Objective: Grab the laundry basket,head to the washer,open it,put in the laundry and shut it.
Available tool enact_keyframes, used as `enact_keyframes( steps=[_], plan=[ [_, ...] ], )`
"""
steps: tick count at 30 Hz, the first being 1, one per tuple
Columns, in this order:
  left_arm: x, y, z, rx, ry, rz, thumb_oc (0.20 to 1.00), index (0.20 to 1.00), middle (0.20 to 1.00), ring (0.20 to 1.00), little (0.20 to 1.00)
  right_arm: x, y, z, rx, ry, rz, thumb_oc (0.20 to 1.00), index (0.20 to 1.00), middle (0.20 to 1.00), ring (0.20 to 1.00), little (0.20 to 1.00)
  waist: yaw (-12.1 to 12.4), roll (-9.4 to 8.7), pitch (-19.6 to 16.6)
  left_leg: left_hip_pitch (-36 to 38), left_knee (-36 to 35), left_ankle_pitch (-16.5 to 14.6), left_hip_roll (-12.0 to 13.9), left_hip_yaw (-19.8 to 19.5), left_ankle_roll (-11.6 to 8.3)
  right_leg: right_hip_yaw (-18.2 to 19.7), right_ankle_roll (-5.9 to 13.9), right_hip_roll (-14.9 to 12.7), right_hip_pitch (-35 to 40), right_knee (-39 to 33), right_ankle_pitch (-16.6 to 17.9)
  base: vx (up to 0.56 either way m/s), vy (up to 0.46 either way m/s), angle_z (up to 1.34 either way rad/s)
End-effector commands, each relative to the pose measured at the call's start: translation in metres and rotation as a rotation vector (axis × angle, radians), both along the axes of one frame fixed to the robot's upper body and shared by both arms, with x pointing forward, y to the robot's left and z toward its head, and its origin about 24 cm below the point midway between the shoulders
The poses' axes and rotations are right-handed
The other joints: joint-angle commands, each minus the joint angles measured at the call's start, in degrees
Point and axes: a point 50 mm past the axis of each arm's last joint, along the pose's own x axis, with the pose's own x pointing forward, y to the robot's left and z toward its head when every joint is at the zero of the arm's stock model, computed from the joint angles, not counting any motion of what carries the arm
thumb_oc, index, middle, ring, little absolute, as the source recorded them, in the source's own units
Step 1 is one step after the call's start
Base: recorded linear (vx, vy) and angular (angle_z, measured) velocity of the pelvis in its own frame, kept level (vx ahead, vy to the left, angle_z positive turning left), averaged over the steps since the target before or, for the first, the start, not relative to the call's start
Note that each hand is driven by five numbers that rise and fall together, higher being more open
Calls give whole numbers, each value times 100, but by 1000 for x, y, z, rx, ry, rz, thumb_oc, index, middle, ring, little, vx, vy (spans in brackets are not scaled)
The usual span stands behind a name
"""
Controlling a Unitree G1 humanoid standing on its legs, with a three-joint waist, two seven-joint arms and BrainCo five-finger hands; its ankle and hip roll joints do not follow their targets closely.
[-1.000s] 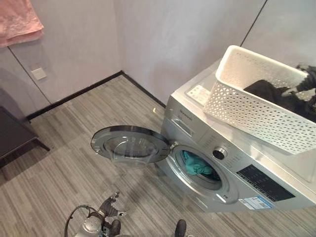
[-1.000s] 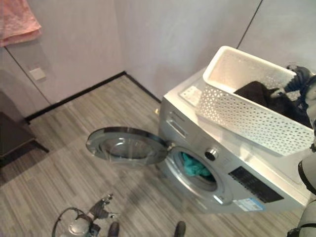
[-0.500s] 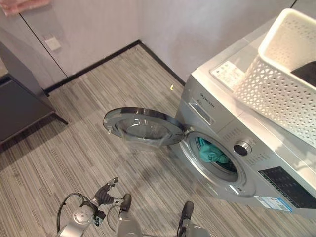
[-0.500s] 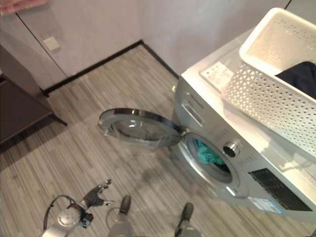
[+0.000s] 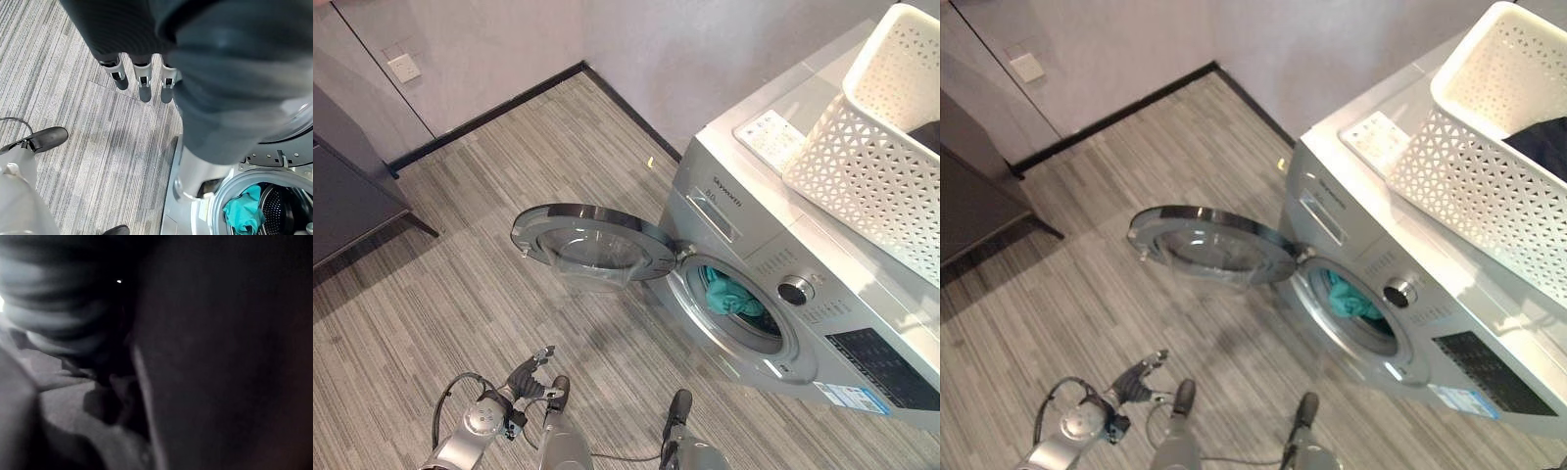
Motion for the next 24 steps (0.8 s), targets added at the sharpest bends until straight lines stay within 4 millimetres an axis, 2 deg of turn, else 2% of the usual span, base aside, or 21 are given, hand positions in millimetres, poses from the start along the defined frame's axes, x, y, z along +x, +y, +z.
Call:
enact_keyframes(
  steps=[1, 2, 3, 4, 7, 8, 9, 11, 12, 13, 14, 16, 17, 19, 20, 21, 22, 24],
  plan=[
    [12, -19, 5, -32, -46, -68, 1000, 1000, 1000, 1000, 1000, 2, 2, 17, -15, -121, -40, 200, 200, 200, 200, 200, 51, -102, -43, 373, -82, 5, 91, 444, 78, 640, 286, -164, 54, 11, -508, 20, 10, 3],
    [13, -19, 4, -29, -48, -64, 1000, 1000, 1000, 1000, 1000, 3, 4, 28, 0, -207, -37, 200, 200, 200, 200, 200, 62, -125, -77, 466, -82, -52, 114, 462, 71, 640, 293, -147, 135, 11, -534, 0, 0, 0],
    [13, -20, 4, -29, -50, -64, 1000, 1000, 1000, 1000, 1000, 3, 4, 29, 0, -208, -38, 200, 200, 200, 200, 200, 55, -129, -73, 448, -82, -28, 100, 453, 77, 636, 294, -160, 122, 11, -515, 0, 0, 0],
    [15, -20, 5, -28, -54, -61, 1000, 1000, 1000, 1000, 1000, 3, 4, 37, 5, -269, -40, 200, 200, 200, 200, 200, 57, -142, -90, 482, -82, -42, 98, 465, 76, 639, 298, -162, 156, 11, -518, 0, 0, 0],
    [21, -21, 5, -17, -73, -51, 1000, 1000, 1000, 1000, 1000, 8, 15, 66, 42, -500, 10, 200, 200, 200, 200, 200, 29, -182, -162, 583, -82, -88, 95, 474, 79, 650, 307, -169, 258, 11, -533, 0, 0, 0],
    [22, -21, 5, -13, -78, -49, 1000, 1000, 1000, 1000, 1000, 11, 20, 77, 64, -597, 33, 200, 200, 200, 200, 200, 21, -188, -199, 657, -82, -135, 117, 503, 75, 655, 312, -157, 315, 12, -558, 37, 9, 0],
    [25, -21, 6, -2, -88, -48, 1000, 1000, 1000, 1000, 1000, 15, 32, 99, 101, -753, 97, 200, 200, 200, 200, 200, -7, -224, -266, 765, -82, -179, 107, 524, 83, 683, 317, -152, 398, 16, -573, 0, 0, 0],
    [27, -23, 6, -3, -95, -41, 1000, 1000, 1000, 1000, 1000, 18, 44, 120, 126, -889, 160, 200, 200, 200, 200, 200, -47, -240, -335, 864, -82, -193, 77, 539, 97, 690, 321, -176, 474, 18, -556, 17, 33, -1],
    [28, -22, 7, -3, -99, -34, 1000, 1000, 1000, 1000, 1000, 15, 46, 130, 128, -947, 169, 200, 200, 200, 200, 200, -57, -249, -384, 913, -82, -218, 73, 553, 99, 692, 326, -187, 523, 20, -562, 43, 35, 0],
    [31, -20, 9, -9, -118, -12, 1000, 1000, 1000, 1000, 1000, 12, 56, 152, 139, -1055, 213, 200, 200, 200, 200, 200, -89, -272, -477, 1009, -82, -262, 60, 578, 105, 708, 333, -206, 612, 28, -570, 39, 38, -1],
    [32, -19, 11, -11, -126, -1, 1000, 1000, 1000, 1000, 1000, 9, 60, 163, 136, -1112, 221, 200, 200, 200, 200, 200, -98, -274, -516, 1061, -82, -284, 47, 588, 109, 710, 330, -210, 650, 35, -574, 38, 45, 1],
    [33, -19, 12, -10, -135, 4, 1000, 1000, 1000, 1000, 1000, 8, 65, 171, 137, -1158, 241, 200, 200, 200, 200, 200, -118, -266, -551, 1109, -82, -308, 40, 599, 115, 725, 333, -223, 688, 40, -576, 24, 40, 0],
    [35, -19, 14, -11, -149, 17, 1000, 1000, 1000, 1000, 1000, 2, 80, 195, 107, -1269, 295, 200, 200, 200, 200, 200, -180, -267, -630, 1207, -82, -362, 27, 622, 140, 759, 337, -236, 766, 49, -585, 30, 48, -1],
    [37, -18, 18, -16, -173, 24, 1000, 1000, 1000, 1000, 1000, -6, 95, 214, 24, -1347, 346, 200, 200, 200, 200, 200, -228, -247, -704, 1296, -82, -422, 3, 651, 168, 785, 353, -258, 824, 52, -580, 32, 64, 0],
    [37, -18, 20, -17, -186, 28, 1000, 1000, 1000, 1000, 1000, -11, 102, 222, -13, -1388, 372, 200, 200, 200, 200, 200, -252, -224, -736, 1331, -82, -454, -16, 655, 188, 807, 355, -267, 850, 53, -585, 22, 43, -3],
    [37, -18, 20, -17, -186, 28, 1000, 1000, 1000, 1000, 1000, -11, 102, 222, -14, -1388, 370, 200, 200, 200, 200, 200, -251, -223, -729, 1342, -82, -459, -16, 659, 190, 810, 357, -268, 858, 54, -587, 17, 61, -8],
    [38, -17, 23, -19, -205, 41, 1000, 1000, 1000, 1000, 1000, -24, 113, 234, -114, -1454, 400, 200, 200, 200, 200, 200, -295, -212, -770, 1406, -82, -506, -47, 692, 223, 828, 369, -294, 891, 63, -580, 11, 62, -10],
    [39, -15, 25, -13, -219, 57, 1000, 1000, 1000, 1000, 1000, -40, 121, 243, -198, -1527, 427, 200, 200, 200, 200, 200, -361, -187, -816, 1461, -82, -563, -95, 719, 263, 861, 389, -327, 904, 76, -564, 17, 70, -13]
  ],
)
